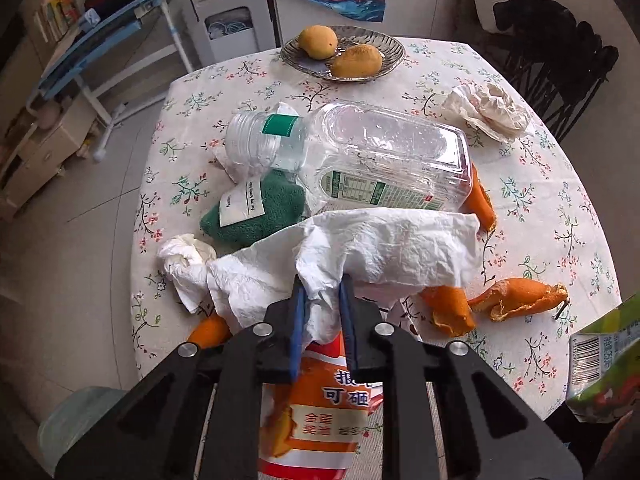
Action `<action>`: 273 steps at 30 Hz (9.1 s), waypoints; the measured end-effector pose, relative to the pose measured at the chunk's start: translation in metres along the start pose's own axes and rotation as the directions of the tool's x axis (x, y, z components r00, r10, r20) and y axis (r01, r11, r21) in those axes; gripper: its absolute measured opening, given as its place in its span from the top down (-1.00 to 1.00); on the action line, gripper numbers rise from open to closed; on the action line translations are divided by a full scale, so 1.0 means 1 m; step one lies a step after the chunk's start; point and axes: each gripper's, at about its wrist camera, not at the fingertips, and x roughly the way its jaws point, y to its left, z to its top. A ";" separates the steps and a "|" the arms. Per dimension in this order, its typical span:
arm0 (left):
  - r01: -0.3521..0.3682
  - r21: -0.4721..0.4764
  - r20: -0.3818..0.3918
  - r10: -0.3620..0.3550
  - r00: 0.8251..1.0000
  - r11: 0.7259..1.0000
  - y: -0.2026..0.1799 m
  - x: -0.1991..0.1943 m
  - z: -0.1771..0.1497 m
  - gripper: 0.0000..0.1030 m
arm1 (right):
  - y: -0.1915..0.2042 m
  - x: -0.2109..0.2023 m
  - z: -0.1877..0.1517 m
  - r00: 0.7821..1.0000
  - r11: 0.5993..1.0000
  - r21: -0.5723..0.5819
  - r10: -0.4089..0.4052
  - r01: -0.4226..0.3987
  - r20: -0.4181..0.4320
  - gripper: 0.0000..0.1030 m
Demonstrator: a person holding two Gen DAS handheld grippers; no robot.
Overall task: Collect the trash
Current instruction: 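Grasp the crumpled white tissue with the left gripper while the right gripper holds the carton, then carry both items to the yellow bucket while the right gripper releases the carton inside, then lower the white tissue into the yellow bucket and open the left gripper, then grasp the long orange peel with the right gripper while the left grasps a white tissue, then carry both items to the bucket while the right gripper drops the orange peel inside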
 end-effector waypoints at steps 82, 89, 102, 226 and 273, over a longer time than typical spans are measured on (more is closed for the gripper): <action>0.031 -0.045 0.333 -0.014 0.943 0.999 -0.063 -0.182 -0.241 0.92 | 0.031 -0.045 -0.129 0.975 0.991 -0.013 -0.131 0.131 -0.179 -0.40; 0.064 -0.005 0.191 -0.061 0.980 0.998 -0.091 -0.131 -0.269 0.92 | 0.023 -0.077 -0.108 0.987 0.987 0.016 -0.160 0.160 -0.025 -0.46; 0.059 0.036 0.026 -0.060 0.998 0.998 -0.116 -0.071 -0.297 0.40 | 0.022 -0.073 -0.108 0.986 0.986 0.023 -0.166 0.167 -0.023 -0.47; 0.064 -0.295 0.487 0.092 0.869 0.953 0.043 -0.079 -0.113 0.79 | -0.016 0.049 -0.023 0.948 0.999 -0.036 -0.038 0.028 -0.317 0.62; 0.070 -0.104 0.326 -0.032 0.945 0.992 -0.059 -0.114 -0.269 0.78 | 0.037 -0.035 -0.150 0.917 0.997 -0.071 -0.049 0.023 -0.397 -0.05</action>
